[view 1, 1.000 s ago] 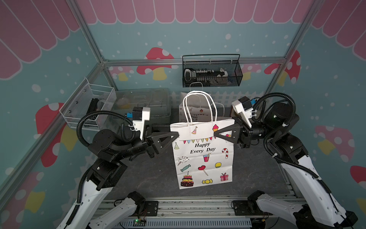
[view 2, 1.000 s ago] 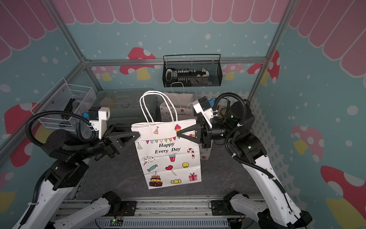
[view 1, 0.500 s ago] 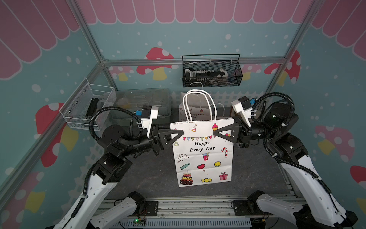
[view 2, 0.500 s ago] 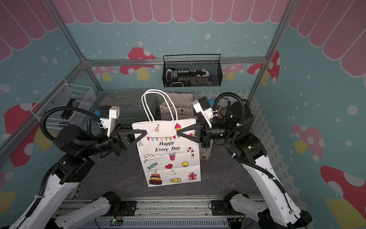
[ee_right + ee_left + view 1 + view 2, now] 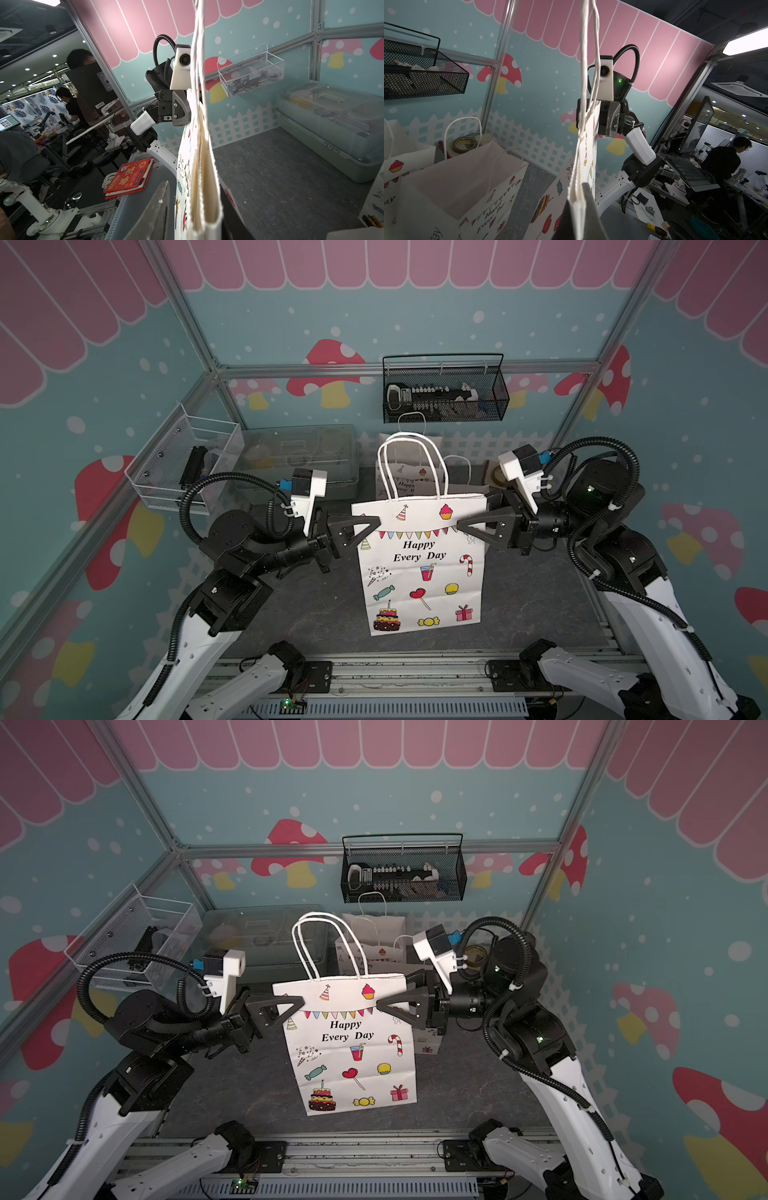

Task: Put away the paper bag
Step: Press the paper bag.

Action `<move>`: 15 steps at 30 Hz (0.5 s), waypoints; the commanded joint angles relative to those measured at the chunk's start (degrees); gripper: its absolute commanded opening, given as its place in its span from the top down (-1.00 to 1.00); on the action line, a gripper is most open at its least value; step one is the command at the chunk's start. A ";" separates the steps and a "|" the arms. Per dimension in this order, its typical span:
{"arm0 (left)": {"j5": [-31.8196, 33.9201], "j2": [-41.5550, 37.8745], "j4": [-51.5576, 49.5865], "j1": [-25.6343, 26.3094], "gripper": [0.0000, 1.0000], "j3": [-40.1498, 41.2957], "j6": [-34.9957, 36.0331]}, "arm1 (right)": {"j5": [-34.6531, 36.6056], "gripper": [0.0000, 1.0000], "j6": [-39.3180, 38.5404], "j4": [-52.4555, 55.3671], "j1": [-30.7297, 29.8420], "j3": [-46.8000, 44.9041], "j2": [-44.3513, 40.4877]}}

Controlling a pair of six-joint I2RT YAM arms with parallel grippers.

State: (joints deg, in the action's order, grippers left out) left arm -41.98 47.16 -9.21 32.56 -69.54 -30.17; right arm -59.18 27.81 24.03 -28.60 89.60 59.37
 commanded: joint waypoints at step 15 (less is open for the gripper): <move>-0.30 -1.77 1.58 0.24 0.66 3.39 -1.48 | 5.01 1.00 -4.17 2.07 -0.31 1.96 -1.62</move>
State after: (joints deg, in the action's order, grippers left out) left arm -41.06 46.06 -8.45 32.71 -67.59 -30.87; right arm -55.35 25.06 26.22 -28.60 90.98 58.94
